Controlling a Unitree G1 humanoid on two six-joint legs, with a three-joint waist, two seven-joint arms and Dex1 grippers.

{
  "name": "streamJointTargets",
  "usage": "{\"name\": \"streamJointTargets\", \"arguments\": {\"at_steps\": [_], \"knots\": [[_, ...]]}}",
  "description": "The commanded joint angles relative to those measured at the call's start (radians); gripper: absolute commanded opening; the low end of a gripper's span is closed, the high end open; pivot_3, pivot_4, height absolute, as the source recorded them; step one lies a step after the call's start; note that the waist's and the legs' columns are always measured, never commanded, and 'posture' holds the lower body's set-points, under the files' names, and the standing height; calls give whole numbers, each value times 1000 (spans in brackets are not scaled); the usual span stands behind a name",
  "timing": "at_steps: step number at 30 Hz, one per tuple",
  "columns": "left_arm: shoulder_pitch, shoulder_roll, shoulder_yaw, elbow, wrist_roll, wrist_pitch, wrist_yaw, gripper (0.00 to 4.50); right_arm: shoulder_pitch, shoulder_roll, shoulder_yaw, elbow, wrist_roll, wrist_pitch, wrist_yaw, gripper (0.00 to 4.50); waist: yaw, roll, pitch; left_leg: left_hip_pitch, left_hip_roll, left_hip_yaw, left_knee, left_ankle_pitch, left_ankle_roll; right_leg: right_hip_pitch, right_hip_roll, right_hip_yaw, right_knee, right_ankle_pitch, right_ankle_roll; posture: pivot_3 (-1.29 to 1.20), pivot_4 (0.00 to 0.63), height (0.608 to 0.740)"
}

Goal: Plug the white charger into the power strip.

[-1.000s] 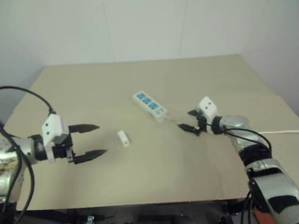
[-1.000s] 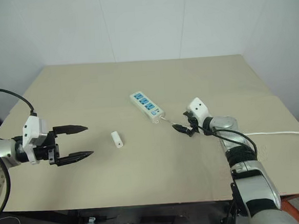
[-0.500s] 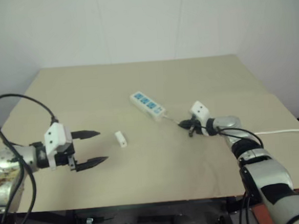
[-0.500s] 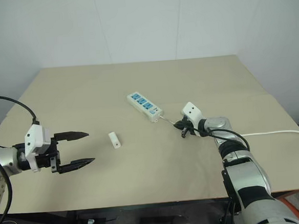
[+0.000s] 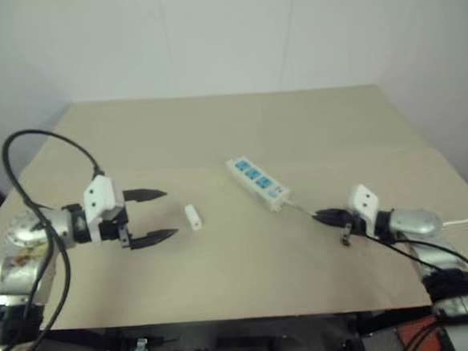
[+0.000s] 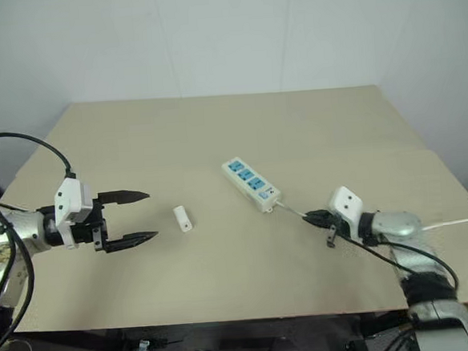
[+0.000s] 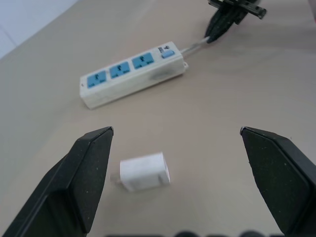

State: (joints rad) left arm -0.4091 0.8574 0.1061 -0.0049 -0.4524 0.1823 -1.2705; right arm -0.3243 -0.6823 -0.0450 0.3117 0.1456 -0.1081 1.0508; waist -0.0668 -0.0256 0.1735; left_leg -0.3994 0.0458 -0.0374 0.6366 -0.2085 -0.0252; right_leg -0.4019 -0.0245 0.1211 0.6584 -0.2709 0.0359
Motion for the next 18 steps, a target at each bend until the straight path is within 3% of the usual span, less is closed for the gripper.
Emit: {"name": "streamJointTargets", "arguments": {"at_steps": [1,7,12,18], "knots": [[-51,-10,-15,31,4,-25,-30,4500,61,8,-26,-164,65,127,-45,686,-10,0,0,1,0,0,1,0,0,0,1,1,1,0,0,0,150,740],[-101,-29,-44,91,34,-53,-53,4500,135,98,-3,-311,53,201,-177,2595,-23,0,0,10,2,1,1,1,0,7,3,3,4,-4,8,0,150,740],[-110,-28,-49,105,43,-59,-70,4500,101,243,-25,-383,81,280,-345,4357,-23,0,0,9,1,1,1,0,0,8,3,3,3,-5,8,0,150,740],[-87,-23,-41,83,45,-52,-60,4500,52,332,-12,-344,87,300,-421,4462,-18,0,0,8,1,1,1,0,0,7,2,3,2,-4,8,0,150,740]]}}
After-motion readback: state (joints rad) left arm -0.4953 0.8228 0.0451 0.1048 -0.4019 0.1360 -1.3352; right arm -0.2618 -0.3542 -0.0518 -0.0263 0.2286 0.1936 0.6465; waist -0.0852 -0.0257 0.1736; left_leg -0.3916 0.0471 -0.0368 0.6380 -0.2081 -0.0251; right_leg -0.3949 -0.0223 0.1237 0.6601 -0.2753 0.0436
